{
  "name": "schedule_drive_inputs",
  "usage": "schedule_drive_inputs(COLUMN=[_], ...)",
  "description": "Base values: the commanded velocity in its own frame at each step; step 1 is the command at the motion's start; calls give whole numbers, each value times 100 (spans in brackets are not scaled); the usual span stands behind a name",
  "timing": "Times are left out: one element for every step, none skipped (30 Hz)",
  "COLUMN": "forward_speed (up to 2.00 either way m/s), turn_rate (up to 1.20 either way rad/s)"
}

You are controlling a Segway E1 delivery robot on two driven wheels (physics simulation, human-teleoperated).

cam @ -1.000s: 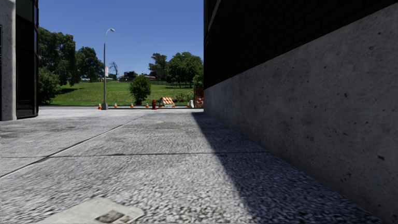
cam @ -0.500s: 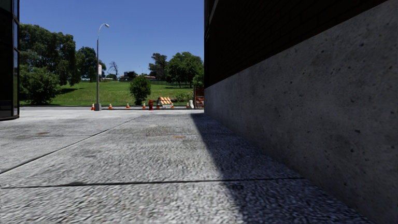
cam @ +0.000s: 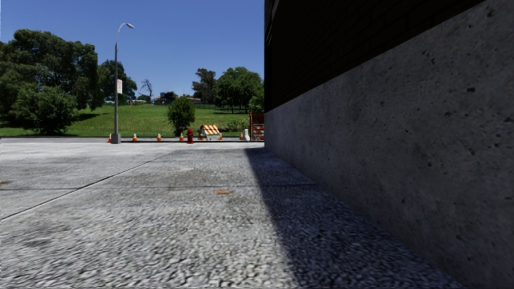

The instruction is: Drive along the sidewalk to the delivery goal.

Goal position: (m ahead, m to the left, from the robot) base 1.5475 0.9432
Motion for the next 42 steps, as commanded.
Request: schedule_drive_inputs(forward_speed=[200,200,200,200,200,200,200,200,200,200,200,200,200,200,200,200,200,200,200,200,200,200,200,200,200,200,200,200,200,200,200,200,200,200,200,200,200,200,200,180,149,106], turn_rate=[0,0,0,0,0,0,0,0,0,0,0,0,0,0,0,0,0,0,0,0,0,0,0,0,0,0,0,0,0,0,0,0,0,0,0,2,54,25,25,10,2,0])
